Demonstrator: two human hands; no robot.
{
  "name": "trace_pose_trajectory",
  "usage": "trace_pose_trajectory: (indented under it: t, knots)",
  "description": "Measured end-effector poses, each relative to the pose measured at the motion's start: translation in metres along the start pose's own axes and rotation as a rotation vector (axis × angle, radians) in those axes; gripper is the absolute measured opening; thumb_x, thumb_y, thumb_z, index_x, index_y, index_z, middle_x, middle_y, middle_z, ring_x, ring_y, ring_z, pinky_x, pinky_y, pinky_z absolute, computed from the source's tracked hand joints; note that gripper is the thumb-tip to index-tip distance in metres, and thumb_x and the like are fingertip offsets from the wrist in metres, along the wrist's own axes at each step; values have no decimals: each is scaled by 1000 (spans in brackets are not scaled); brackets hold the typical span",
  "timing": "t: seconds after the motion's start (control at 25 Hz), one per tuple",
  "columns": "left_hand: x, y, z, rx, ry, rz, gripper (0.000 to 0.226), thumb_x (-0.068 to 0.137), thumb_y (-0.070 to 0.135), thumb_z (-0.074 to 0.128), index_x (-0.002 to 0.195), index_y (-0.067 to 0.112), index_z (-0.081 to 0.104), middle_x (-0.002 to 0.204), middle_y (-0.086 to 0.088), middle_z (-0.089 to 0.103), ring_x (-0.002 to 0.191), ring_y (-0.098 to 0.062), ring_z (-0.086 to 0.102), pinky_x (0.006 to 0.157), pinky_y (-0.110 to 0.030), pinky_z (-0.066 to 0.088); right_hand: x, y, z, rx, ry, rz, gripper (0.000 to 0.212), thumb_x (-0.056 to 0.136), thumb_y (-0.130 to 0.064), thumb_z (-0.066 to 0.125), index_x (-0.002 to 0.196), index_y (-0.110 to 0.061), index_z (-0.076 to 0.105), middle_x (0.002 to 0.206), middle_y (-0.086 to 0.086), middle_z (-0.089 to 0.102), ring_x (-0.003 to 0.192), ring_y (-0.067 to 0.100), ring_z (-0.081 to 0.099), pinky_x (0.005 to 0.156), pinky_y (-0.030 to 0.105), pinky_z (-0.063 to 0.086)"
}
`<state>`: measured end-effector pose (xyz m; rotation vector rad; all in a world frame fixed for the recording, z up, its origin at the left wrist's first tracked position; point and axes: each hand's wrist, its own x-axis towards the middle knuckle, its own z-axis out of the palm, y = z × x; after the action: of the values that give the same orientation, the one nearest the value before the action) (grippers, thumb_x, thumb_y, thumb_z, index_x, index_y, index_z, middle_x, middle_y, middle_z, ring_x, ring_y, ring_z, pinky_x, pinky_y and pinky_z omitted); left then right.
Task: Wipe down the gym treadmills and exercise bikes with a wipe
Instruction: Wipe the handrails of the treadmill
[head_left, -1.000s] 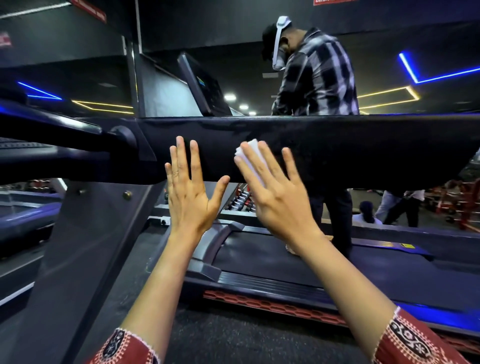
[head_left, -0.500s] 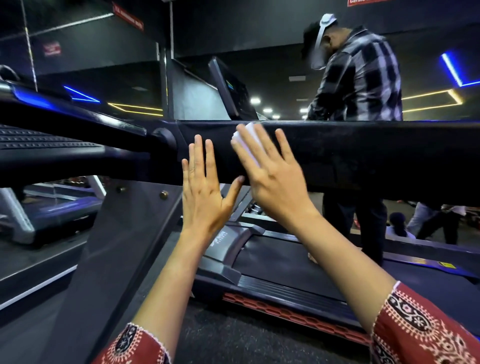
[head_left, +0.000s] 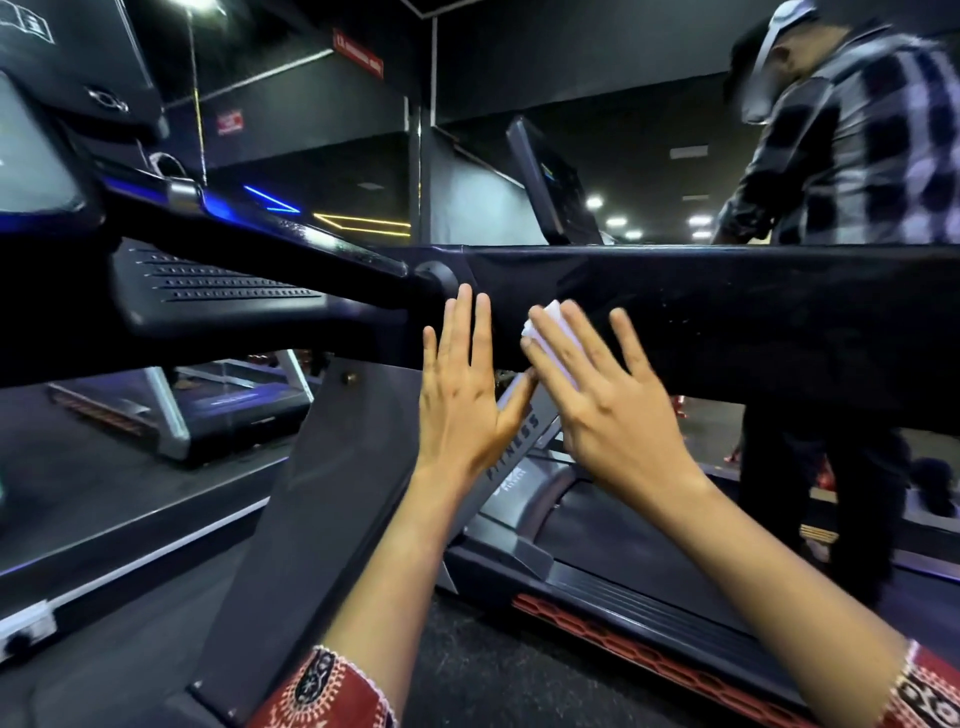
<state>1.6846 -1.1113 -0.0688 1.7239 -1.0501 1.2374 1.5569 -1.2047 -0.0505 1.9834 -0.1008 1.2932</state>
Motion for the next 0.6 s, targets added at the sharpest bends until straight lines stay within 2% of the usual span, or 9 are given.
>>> trace_pose_trajectory:
  t: [0.12, 0.24, 0.4, 0.52, 0.6]
  knots:
    - [-2, -8, -2, 20, 7, -6, 76, 93, 50, 39, 149, 3, 20, 157, -11, 15, 146, -22, 9, 118, -33, -4, 20, 0, 3, 37, 22, 123, 56, 89, -14, 35, 144, -3, 40, 153, 16, 31, 143, 33, 25, 116, 49, 4]
    - [-5, -16, -3, 30, -6, 1, 74, 93, 48, 38, 149, 5, 18, 158, -8, 13, 146, -19, 8, 118, -34, -1, 31, -6, 8, 41, 21, 27, 56, 91, -19, 28, 143, -2, 41, 152, 16, 33, 143, 32, 27, 116, 49, 5]
    - [-7, -24, -7, 47, -12, 6, 73, 93, 46, 40, 149, 5, 19, 158, -8, 14, 145, -18, 12, 118, -34, 2, 57, -9, 12, 26, 28, 108, 58, 89, -17, 25, 142, 0, 41, 151, 19, 33, 141, 36, 28, 116, 50, 7]
    - [-9, -24, -8, 18, -16, -10, 74, 92, 46, 39, 149, 3, 19, 157, -10, 13, 145, -17, 10, 117, -33, 2, 79, -15, 21, -35, 21, -32, 56, 90, -17, 23, 137, 0, 49, 146, 19, 42, 138, 34, 37, 114, 51, 18]
    - [-12, -25, -8, 3, -33, -30, 74, 93, 46, 38, 149, 4, 15, 157, -7, 8, 145, -16, 7, 117, -32, 1, 87, -20, 24, -31, -7, -16, 56, 91, -17, 22, 138, -1, 47, 147, 17, 41, 139, 33, 35, 114, 52, 16]
